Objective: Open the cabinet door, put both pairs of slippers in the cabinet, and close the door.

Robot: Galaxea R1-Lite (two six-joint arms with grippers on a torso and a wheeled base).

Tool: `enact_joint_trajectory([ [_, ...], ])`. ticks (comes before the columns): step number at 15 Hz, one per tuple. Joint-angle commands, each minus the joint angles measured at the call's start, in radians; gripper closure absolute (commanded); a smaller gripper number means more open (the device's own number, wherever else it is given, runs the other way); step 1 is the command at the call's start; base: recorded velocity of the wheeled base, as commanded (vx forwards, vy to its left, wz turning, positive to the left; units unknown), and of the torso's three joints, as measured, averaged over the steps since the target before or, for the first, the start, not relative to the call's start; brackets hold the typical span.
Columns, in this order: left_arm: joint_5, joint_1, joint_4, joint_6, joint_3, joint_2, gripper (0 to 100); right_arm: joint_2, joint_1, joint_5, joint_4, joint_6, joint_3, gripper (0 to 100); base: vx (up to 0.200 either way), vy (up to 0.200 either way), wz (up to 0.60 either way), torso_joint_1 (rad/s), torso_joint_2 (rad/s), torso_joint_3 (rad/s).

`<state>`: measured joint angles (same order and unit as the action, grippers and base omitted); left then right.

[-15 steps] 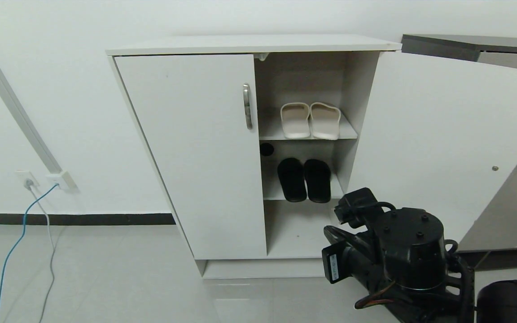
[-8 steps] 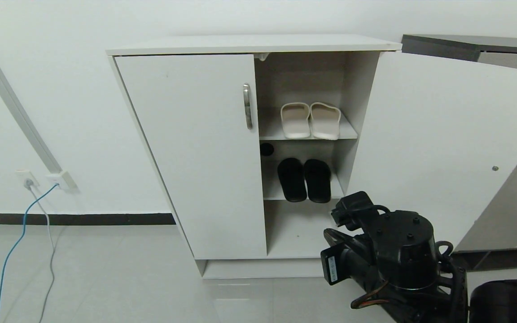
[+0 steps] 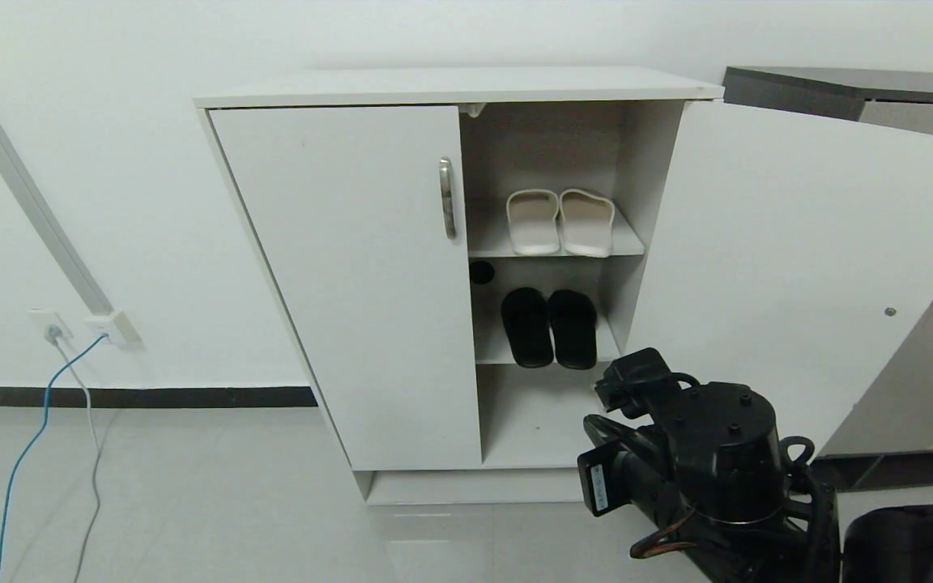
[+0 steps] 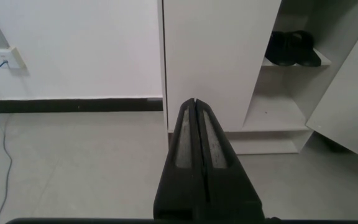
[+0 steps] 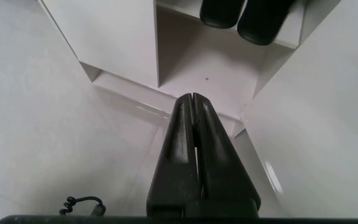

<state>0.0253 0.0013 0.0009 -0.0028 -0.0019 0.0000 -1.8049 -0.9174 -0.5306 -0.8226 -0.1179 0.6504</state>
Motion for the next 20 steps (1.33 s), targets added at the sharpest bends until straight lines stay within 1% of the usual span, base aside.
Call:
enact_joint_trajectory([
  [1, 0.001, 0.0, 0.002, 0.0, 0.0, 0.0, 100, -0.004, 0.0, 0.0, 0.002, 0.0, 0.0, 100, 0.0, 0.0, 0.0, -0.002, -0.06, -0.33],
  [6, 0.001, 0.0, 0.002, 0.0, 0.0, 0.0, 100, -0.004, 0.0, 0.0, 0.002, 0.007, -0.002, 100, 0.0, 0.0, 0.0, 0.028, -0.46, -0.373],
  [10, 0.001, 0.0, 0.002, 0.0, 0.0, 0.0, 100, -0.004, 0.002, 0.0, 0.002, 0.007, -0.002, 100, 0.0, 0.0, 0.0, 0.107, -0.46, -0.354],
  [20, -0.001, 0.0, 0.002, 0.0, 0.0, 0.0, 100, -0.005, 0.011, 0.001, -0.013, 0.014, 0.0, 100, 0.0, 0.0, 0.0, 0.164, -0.48, -0.322],
])
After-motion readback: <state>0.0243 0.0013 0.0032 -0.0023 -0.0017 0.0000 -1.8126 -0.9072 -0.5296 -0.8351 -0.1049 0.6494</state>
